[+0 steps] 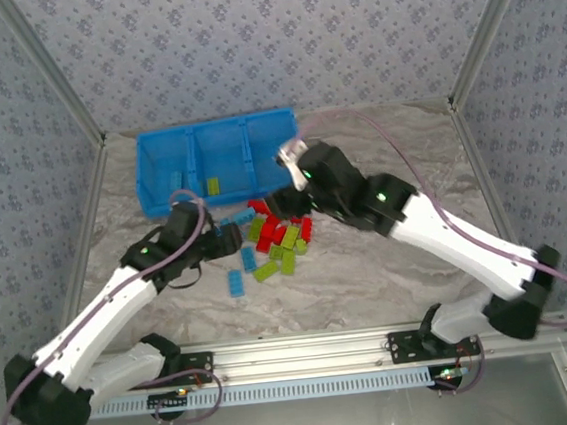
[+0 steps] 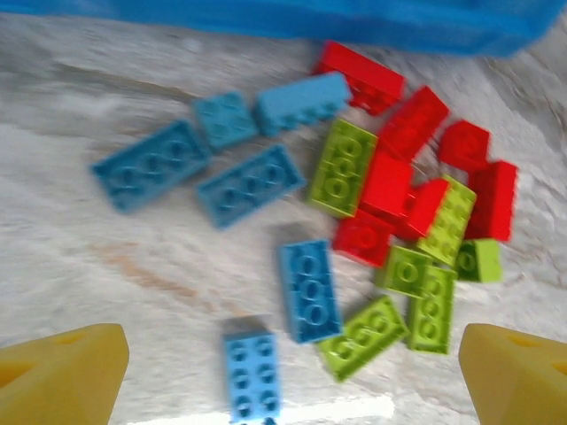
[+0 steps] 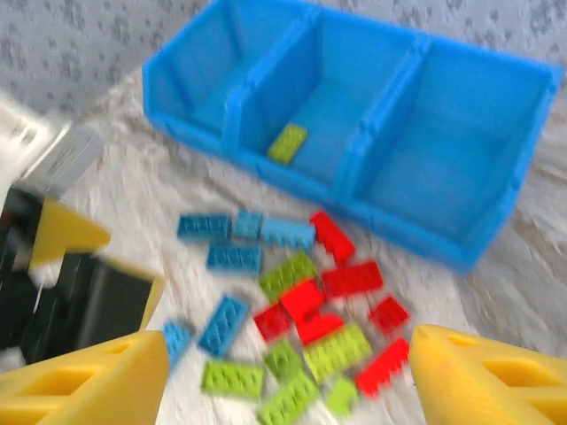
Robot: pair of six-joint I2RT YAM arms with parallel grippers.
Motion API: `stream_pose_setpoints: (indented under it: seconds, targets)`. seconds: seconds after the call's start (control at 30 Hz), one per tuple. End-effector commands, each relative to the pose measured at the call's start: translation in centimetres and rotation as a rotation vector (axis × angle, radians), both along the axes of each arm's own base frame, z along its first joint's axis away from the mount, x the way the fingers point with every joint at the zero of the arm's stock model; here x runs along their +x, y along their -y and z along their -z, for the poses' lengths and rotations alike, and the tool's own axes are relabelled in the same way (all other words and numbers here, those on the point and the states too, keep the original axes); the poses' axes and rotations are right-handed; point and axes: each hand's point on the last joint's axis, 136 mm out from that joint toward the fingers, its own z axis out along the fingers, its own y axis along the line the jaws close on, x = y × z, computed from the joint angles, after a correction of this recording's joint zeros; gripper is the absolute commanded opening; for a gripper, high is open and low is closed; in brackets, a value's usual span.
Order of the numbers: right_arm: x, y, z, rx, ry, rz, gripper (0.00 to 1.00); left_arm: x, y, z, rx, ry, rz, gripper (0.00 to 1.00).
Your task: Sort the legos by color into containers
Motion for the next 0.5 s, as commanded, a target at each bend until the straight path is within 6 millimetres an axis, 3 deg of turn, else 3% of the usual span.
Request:
stream_pose_setpoints:
  seconds: [0.0, 0.13, 0.23, 0.33, 0.47]
  targets:
    - [-2.6, 4.5, 6.3, -0.107, -0.145, 0.1, 0.78, 2.5, 4.9, -2.2, -0.075, 0.056, 0.031, 0.91]
    - [-4.6, 9.0, 9.2, -0.109, -0.189, 0.226, 0.8, 3.5, 11.2, -0.5, -0.01, 0.027, 0.174, 0.85]
    - [-5.0, 12.0, 10.0, -0.1, -0.188, 0.354, 0.83, 4.5, 15.5, 0.6, 0.032, 0.035, 0.255, 0.81]
    - [-5.2, 13.9, 10.2, -0.11, -0.194, 0.426, 0.84, 6.0, 18.0, 3.1, 0.098, 0.011, 0.281, 0.73]
    - [-5.6, 14.8, 9.9, -0.112, -0.194, 0.443, 0.85, 7.6, 19.8, 6.1, 0.156, -0.026, 0.282, 0.59]
